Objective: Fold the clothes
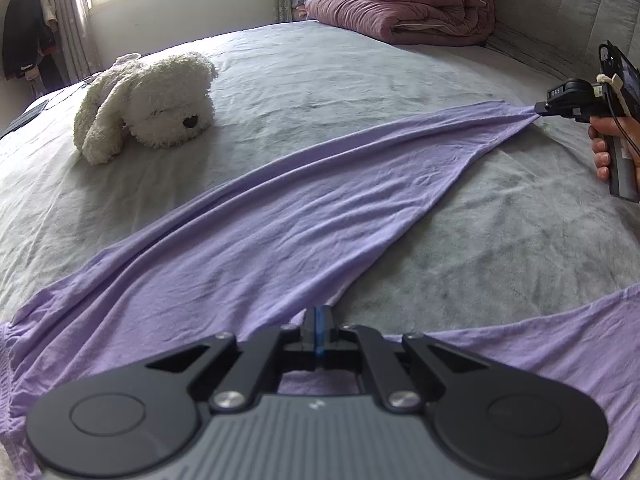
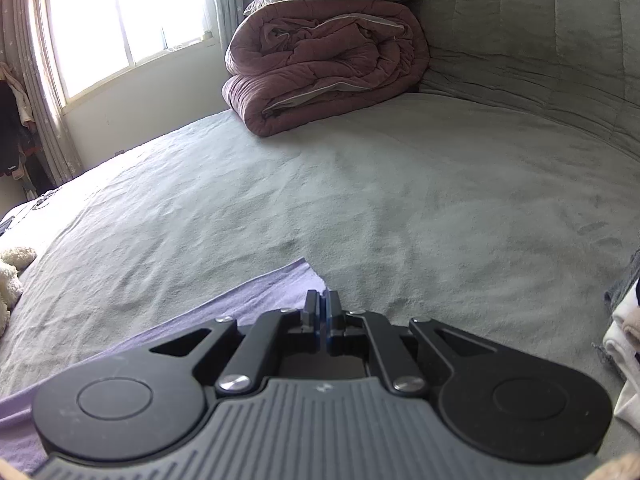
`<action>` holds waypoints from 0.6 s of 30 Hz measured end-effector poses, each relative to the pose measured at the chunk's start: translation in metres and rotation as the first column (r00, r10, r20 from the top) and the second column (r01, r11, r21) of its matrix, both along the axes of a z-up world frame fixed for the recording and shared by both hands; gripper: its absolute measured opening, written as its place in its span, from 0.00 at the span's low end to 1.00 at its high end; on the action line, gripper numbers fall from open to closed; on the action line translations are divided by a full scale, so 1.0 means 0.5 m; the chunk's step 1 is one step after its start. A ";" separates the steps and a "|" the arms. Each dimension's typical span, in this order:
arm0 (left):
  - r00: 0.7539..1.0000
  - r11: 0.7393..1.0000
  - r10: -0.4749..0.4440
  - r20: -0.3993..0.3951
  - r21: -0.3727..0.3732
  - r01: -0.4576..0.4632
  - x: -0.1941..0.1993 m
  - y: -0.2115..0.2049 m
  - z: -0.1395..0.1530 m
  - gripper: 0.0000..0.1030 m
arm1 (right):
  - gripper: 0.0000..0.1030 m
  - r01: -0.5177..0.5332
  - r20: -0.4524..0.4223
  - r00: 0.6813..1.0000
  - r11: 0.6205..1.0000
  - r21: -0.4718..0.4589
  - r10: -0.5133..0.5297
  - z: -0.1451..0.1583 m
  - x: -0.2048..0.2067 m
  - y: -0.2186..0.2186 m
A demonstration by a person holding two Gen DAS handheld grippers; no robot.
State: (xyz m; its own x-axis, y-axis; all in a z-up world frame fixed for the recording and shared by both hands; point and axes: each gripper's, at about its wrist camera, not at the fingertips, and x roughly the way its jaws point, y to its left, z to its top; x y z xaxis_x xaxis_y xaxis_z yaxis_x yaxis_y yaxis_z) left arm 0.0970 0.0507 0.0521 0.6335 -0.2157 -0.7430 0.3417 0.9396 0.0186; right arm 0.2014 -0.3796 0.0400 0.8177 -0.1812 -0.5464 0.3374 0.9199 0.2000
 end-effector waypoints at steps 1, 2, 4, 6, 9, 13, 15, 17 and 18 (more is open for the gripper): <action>1.000 1.000 0.011 -0.004 -0.017 -0.012 0.003 0.010 0.003 0.00 | 0.03 0.002 -0.004 1.000 1.000 0.002 -0.002 -0.003 0.002 -0.001; 1.000 0.999 0.021 -0.010 -0.036 -0.021 0.005 0.019 0.006 0.00 | 0.03 0.005 -0.008 1.000 1.000 0.005 -0.005 -0.006 0.003 -0.002; 1.000 0.999 0.019 -0.012 -0.051 -0.019 0.007 0.027 0.010 0.00 | 0.03 0.003 -0.005 1.000 1.000 0.002 -0.003 -0.006 0.004 0.001; 1.000 0.999 0.005 -0.007 -0.054 -0.006 0.004 0.028 0.013 0.00 | 0.03 0.000 0.006 1.000 1.000 0.002 0.000 0.000 0.005 0.003; 0.999 0.997 -0.054 -0.006 -0.062 0.054 -0.007 0.020 0.014 0.00 | 0.03 -0.008 -0.010 1.000 1.000 0.018 0.009 -0.005 0.008 0.003; 0.997 0.997 -0.076 0.017 0.017 0.076 -0.013 0.001 0.003 0.03 | 0.03 -0.019 -0.032 0.999 0.999 0.042 0.021 -0.013 0.011 0.004; 0.997 0.996 -0.066 0.027 0.065 0.064 -0.012 -0.004 -0.004 0.04 | 0.04 -0.024 -0.044 0.999 0.998 0.054 0.027 -0.017 0.013 0.004; 0.997 0.994 -0.072 0.029 0.082 0.069 -0.012 -0.004 -0.006 0.07 | 0.09 -0.030 -0.055 0.998 0.997 0.066 0.033 -0.020 0.015 0.005; 0.997 0.994 -0.077 0.027 0.085 0.074 -0.012 -0.005 -0.007 0.10 | 0.15 -0.036 -0.061 0.997 0.996 0.084 0.041 -0.024 0.016 0.003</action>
State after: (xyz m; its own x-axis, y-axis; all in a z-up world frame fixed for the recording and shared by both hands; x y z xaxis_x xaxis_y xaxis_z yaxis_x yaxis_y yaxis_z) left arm 0.0910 0.0482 0.0486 0.6403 -0.2019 -0.7411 0.4098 0.9059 0.1072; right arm 0.2096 -0.3782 0.0280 0.7867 -0.1023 -0.6089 0.3164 0.9136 0.2553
